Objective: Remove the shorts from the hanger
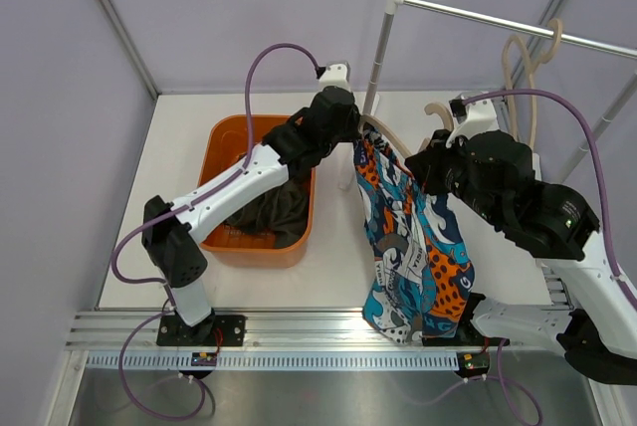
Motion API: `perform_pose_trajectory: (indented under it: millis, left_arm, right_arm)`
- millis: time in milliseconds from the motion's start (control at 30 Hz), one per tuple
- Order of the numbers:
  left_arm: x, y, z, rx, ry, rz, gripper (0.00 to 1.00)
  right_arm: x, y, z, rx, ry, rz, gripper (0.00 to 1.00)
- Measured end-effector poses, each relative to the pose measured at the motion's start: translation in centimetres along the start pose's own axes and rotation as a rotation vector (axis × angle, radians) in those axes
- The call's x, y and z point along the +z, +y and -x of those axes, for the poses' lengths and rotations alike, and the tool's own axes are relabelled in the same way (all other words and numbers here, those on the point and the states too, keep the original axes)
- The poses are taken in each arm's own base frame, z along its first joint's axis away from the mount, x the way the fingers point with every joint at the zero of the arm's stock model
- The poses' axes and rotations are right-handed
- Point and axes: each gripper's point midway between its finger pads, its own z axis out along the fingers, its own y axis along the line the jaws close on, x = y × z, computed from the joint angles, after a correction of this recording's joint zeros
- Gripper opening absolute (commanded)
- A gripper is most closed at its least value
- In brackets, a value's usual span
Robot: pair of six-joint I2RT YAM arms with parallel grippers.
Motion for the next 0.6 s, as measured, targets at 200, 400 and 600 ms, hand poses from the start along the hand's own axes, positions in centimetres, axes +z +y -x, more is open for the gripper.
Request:
perform_pose_trajectory:
  millis: [200,400,600]
  left_arm:
    - [0.8,0.4,-3.1,0.002,0.064,-0.026,0.00]
    - [0.8,1.0,-6.0,0.010,0.124,-0.044,0.00]
    - [-0.5,0.5,-5.7,0.000,0.112,-0.105,0.00]
  right_arm:
    - [0.0,-0.3,-0.1,-0.004,0.002,-0.012,0.00]
    - [0.0,-0.4,0.0,-0.004,-0.001,-0.018,0.00]
    - [-0.1,-0.7,0.2,-0.007,-0.013,-0.034,0.00]
